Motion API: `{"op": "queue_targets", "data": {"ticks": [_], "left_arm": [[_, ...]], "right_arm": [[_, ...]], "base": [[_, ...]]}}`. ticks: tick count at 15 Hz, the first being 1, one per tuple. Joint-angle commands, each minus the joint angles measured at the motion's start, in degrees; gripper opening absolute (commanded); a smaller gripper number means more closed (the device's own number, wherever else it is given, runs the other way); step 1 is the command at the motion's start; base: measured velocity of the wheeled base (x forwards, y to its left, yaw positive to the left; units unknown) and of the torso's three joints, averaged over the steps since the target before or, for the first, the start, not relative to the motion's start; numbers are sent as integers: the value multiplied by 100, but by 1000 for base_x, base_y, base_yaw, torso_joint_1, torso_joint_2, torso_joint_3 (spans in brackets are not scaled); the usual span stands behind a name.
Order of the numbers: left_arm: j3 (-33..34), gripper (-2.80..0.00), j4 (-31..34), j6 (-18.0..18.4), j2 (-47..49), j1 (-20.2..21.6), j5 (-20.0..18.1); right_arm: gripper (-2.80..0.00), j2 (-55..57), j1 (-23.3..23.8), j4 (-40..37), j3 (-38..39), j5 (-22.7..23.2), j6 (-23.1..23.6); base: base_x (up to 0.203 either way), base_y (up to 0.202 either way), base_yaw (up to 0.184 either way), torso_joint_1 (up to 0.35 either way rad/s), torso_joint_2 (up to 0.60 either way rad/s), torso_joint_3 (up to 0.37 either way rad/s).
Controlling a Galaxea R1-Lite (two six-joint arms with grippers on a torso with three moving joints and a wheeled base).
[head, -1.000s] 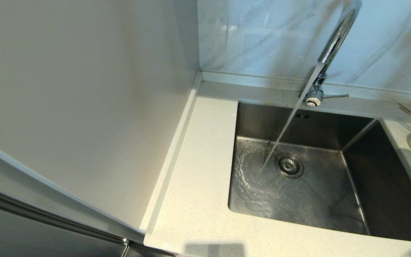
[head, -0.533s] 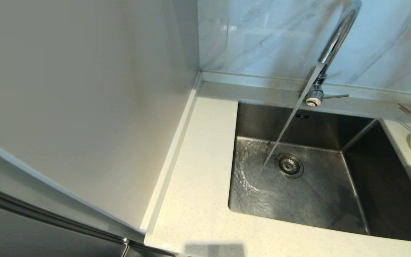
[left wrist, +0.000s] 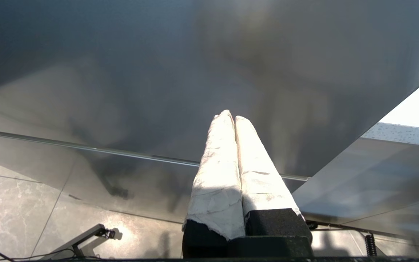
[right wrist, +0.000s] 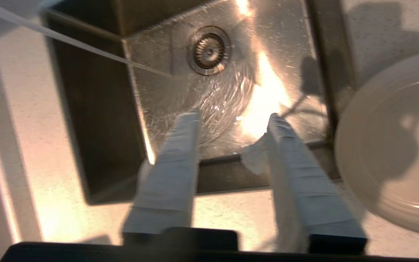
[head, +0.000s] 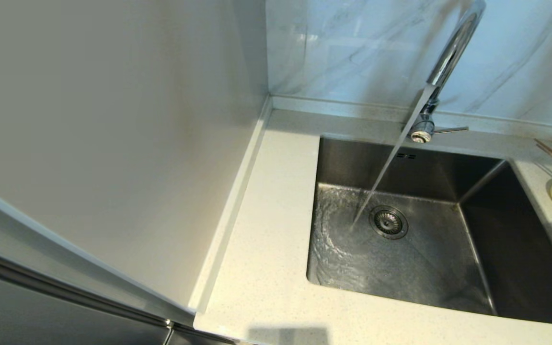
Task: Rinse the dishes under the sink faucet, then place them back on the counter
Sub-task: Pick up the plate
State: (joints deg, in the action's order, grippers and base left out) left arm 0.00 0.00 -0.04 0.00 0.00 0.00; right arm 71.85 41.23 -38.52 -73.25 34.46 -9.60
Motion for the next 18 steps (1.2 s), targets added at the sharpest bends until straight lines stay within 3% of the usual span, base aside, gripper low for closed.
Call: {"op": "queue_targets", "data": {"ticks": [1, 5, 7, 8, 13, 18], "left_arm": [[0, -280, 0, -4, 0, 0, 0], [0, -280, 0, -4, 0, 0, 0], [0, -280, 0, 2, 0, 0, 0], [0, -280, 0, -3, 0, 0, 0], [0, -280, 0, -4, 0, 0, 0], [0, -280, 0, 4, 0, 0, 0]], "right_arm": [[0, 198, -57, -23, 18, -104, 250], [0, 443, -294, -45, 589, -1497, 651], [0, 508, -323, -38, 1102, -2189, 1488], [0, 517, -325, -8, 1320, -2356, 1688], [0, 548, -609, 886, 2348, -2662, 1895], [0, 839, -824, 1228, 2629, -2697, 1916]], "base": [[0, 0, 0, 0, 0, 0], [0, 0, 0, 0, 0, 0], [0, 0, 0, 0, 0, 0], [0, 0, 0, 0, 0, 0], [0, 0, 0, 0, 0, 0], [0, 0, 0, 0, 0, 0]]}}
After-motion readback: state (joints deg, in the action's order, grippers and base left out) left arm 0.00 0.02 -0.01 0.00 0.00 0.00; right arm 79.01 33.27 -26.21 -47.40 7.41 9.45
